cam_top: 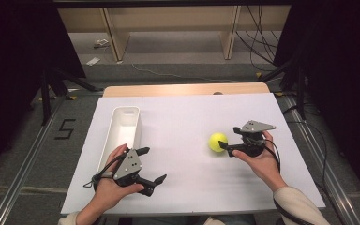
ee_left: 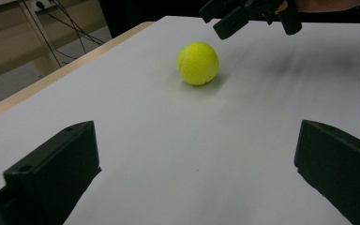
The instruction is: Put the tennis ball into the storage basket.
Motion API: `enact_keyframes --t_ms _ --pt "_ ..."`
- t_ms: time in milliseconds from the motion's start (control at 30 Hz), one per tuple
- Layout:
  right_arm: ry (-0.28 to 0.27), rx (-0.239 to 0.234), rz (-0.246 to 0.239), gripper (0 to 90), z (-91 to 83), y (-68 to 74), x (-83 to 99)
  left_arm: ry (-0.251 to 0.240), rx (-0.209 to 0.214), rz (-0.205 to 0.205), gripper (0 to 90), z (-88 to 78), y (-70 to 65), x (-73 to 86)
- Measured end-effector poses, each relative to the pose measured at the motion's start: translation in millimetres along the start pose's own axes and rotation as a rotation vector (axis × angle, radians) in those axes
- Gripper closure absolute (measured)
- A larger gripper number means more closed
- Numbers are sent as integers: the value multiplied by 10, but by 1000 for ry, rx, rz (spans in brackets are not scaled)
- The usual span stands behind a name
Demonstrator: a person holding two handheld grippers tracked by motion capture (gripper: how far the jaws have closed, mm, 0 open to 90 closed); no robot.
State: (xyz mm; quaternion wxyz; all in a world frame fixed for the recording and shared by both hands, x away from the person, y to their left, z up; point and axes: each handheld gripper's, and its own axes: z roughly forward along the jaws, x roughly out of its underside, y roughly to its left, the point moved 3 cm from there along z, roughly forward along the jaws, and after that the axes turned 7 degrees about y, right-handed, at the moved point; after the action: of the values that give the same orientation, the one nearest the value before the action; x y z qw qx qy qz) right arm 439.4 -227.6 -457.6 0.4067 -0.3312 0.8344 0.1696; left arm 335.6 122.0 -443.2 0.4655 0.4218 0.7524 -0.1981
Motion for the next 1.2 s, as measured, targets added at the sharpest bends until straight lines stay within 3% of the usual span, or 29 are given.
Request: enact_keyframes --t_ms 600,1200 --pt "79 -12 -1 157 330 18 -30 1 -1 1 0 -2 1 1" --pt "138 -39 23 158 509 5 28 1 1 2 0 -7 3 0"
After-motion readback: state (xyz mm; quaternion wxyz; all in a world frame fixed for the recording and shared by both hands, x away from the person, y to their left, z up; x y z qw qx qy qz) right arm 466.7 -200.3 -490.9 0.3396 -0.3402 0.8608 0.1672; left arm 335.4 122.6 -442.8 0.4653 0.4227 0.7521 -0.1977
